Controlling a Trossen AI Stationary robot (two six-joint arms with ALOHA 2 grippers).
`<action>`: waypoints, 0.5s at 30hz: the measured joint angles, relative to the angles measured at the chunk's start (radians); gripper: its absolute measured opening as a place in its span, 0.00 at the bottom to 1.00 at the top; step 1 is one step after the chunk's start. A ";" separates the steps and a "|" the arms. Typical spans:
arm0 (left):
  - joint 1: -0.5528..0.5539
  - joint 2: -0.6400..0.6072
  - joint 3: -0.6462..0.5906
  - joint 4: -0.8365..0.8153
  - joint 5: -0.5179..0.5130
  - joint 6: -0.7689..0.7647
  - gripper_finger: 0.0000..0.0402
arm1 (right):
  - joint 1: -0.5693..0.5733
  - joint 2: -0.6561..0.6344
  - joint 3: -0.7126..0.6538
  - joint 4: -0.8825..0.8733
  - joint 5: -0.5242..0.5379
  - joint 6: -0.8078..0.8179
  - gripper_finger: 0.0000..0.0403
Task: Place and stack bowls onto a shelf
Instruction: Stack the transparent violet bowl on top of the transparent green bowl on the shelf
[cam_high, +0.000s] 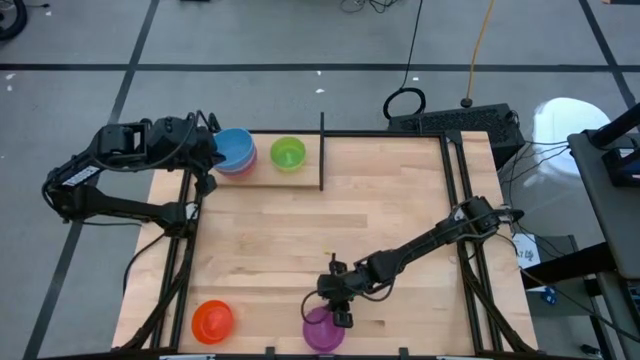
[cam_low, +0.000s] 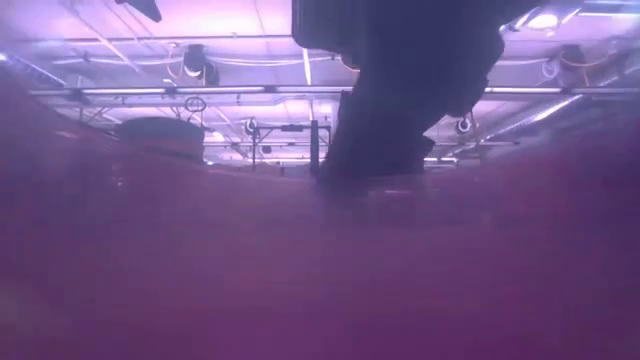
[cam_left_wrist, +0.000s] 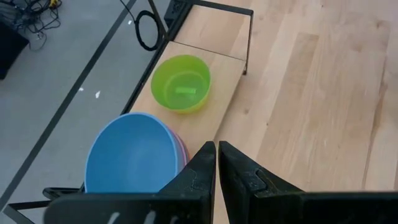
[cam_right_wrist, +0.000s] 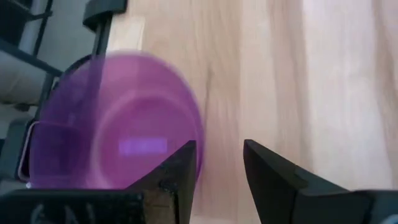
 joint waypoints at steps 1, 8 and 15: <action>0.000 0.000 0.000 0.000 0.000 -0.002 0.06 | 0.001 0.000 0.000 0.003 0.009 0.000 0.32; 0.000 0.000 0.000 0.000 0.000 -0.018 0.06 | 0.000 0.000 0.000 0.041 0.008 0.020 0.28; 0.000 0.000 0.000 0.000 0.000 -0.019 0.06 | 0.002 0.000 -0.015 0.036 0.004 0.029 0.25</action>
